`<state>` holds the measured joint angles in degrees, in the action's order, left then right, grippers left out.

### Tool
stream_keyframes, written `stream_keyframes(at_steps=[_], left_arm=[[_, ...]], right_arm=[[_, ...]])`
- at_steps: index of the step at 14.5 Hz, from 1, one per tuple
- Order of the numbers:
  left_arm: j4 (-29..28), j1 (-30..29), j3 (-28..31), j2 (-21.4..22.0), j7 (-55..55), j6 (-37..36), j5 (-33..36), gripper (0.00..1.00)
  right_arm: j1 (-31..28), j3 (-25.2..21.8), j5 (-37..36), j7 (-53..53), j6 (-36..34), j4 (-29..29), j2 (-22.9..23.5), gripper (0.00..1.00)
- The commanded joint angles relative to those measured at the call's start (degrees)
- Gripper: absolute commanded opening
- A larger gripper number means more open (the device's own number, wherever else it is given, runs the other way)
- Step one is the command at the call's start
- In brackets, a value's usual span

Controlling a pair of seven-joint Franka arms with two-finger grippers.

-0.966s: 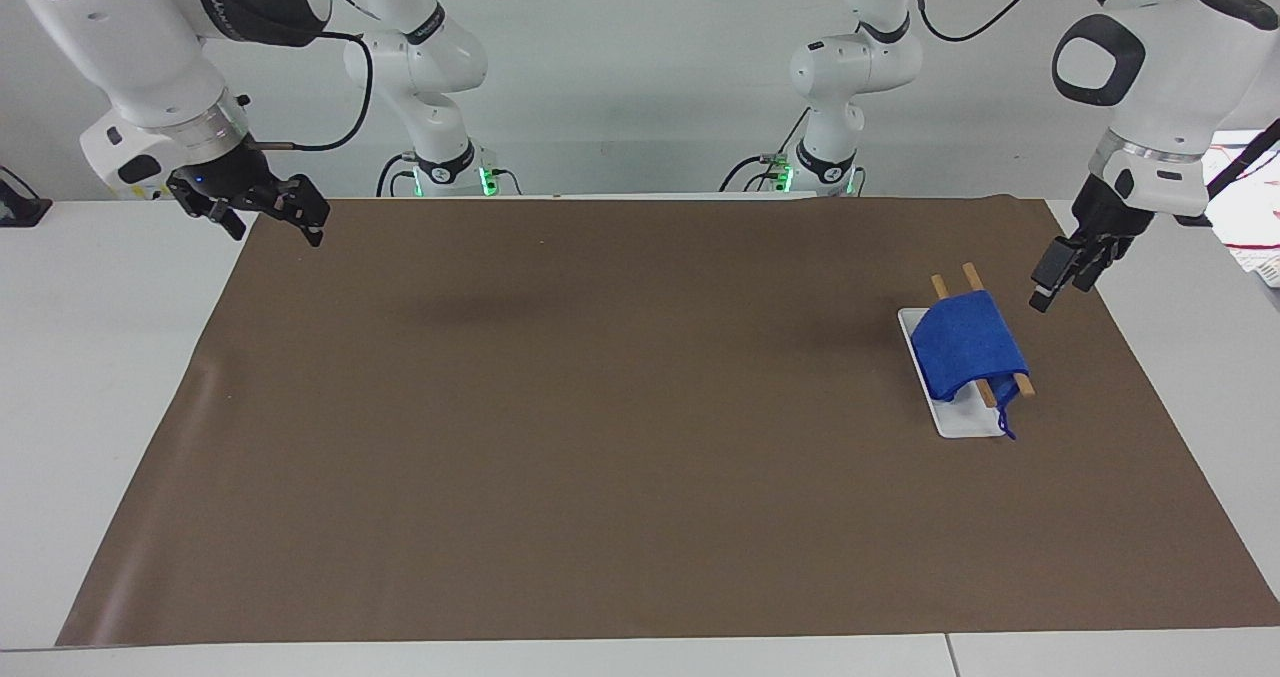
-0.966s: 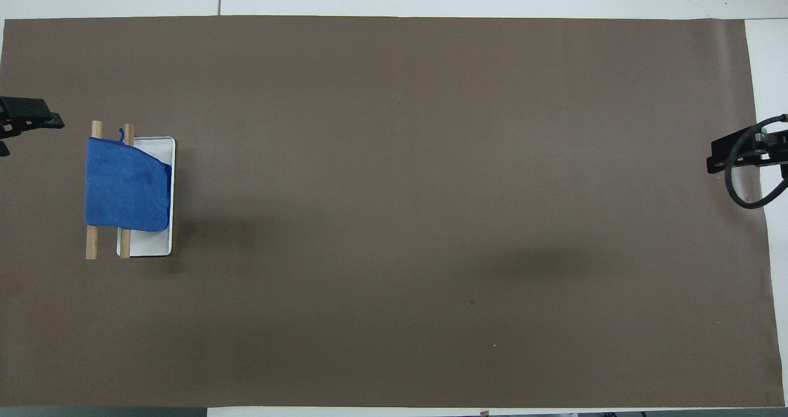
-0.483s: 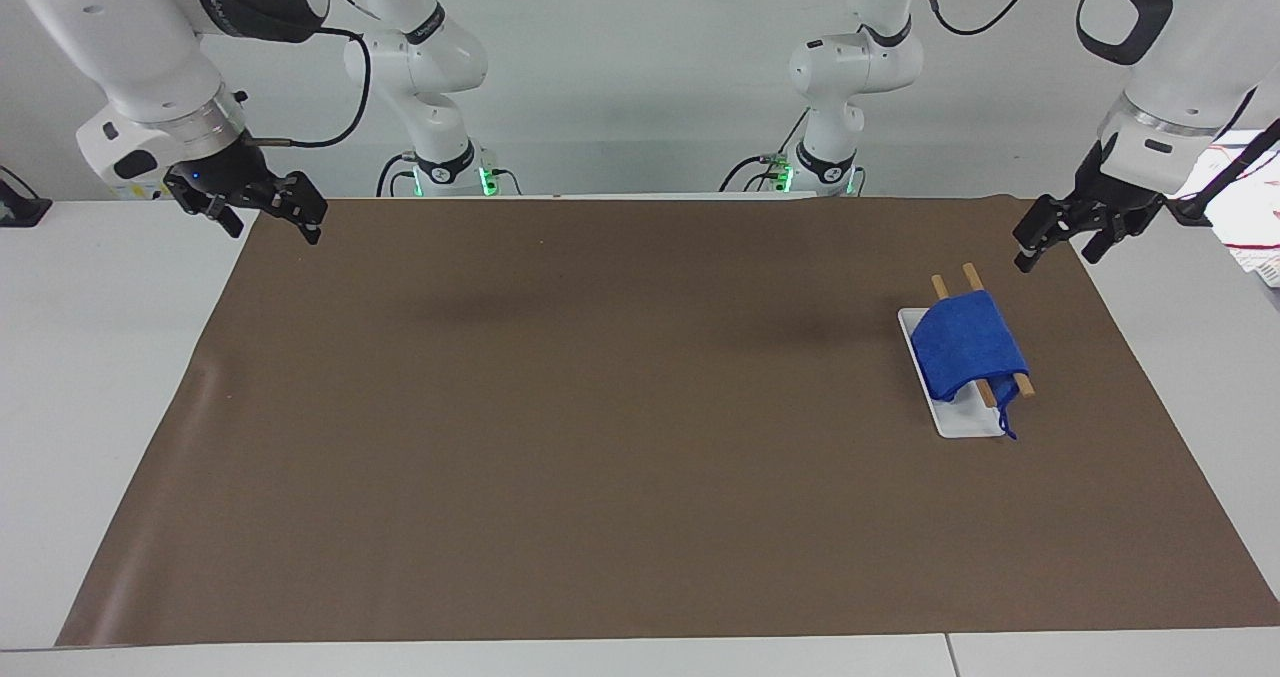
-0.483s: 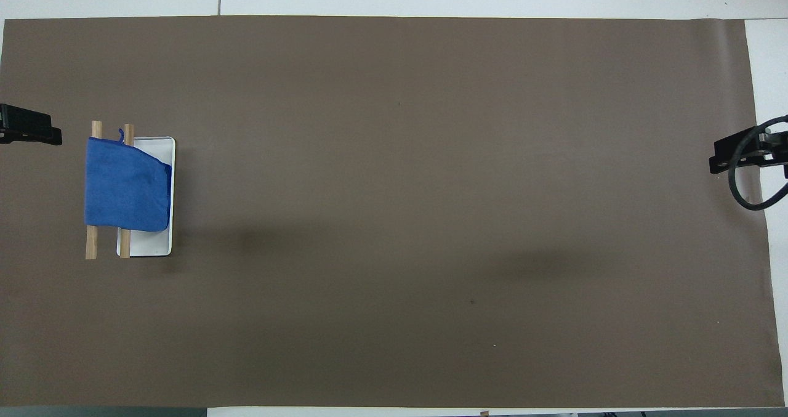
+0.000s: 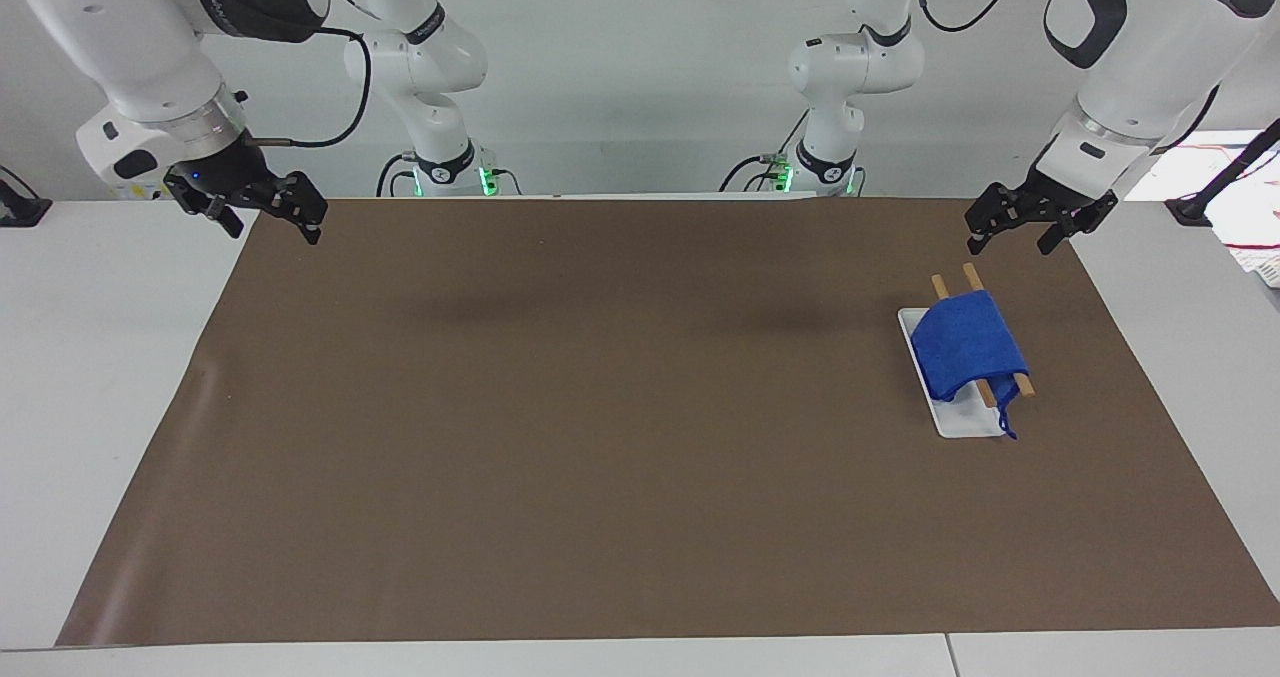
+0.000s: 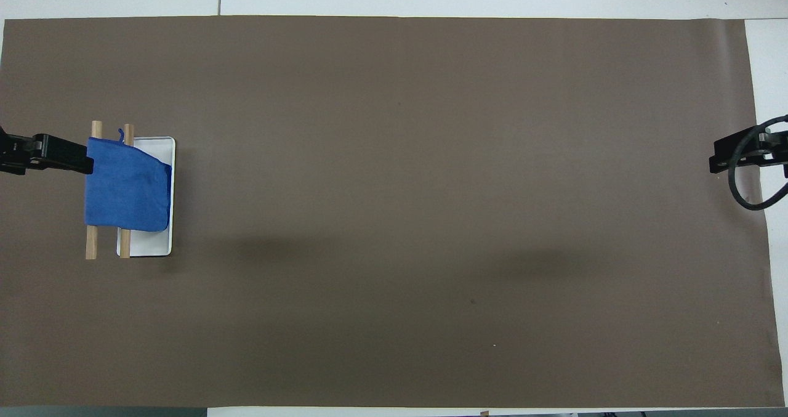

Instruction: Right arm passes towel to left arm to hang

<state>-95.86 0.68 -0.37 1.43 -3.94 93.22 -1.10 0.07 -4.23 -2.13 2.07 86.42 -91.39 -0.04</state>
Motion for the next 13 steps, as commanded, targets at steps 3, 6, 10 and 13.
stream_keyframes(at_steps=[3,6,10,13], left_arm=[[-1.6,0.5,0.5,1.7,-1.0,0.0,1.3,1.0],[-1.1,0.5,0.5,1.5,-0.9,-0.1,1.3,1.0],[-1.5,0.5,0.5,1.6,-0.8,0.3,1.3,1.0],[-1.5,0.3,0.5,1.7,-0.6,0.3,1.3,1.0]], right_arm=[[-0.2,0.5,-0.2,-0.9,0.2,-1.0,-0.9,1.0],[-0.4,0.5,2.1,-0.8,0.2,-1.0,-0.9,1.0],[-0.4,0.4,2.0,-0.8,0.4,-1.0,-0.9,1.0],[-0.3,0.4,2.0,-0.8,0.5,-1.0,-0.9,1.0]])
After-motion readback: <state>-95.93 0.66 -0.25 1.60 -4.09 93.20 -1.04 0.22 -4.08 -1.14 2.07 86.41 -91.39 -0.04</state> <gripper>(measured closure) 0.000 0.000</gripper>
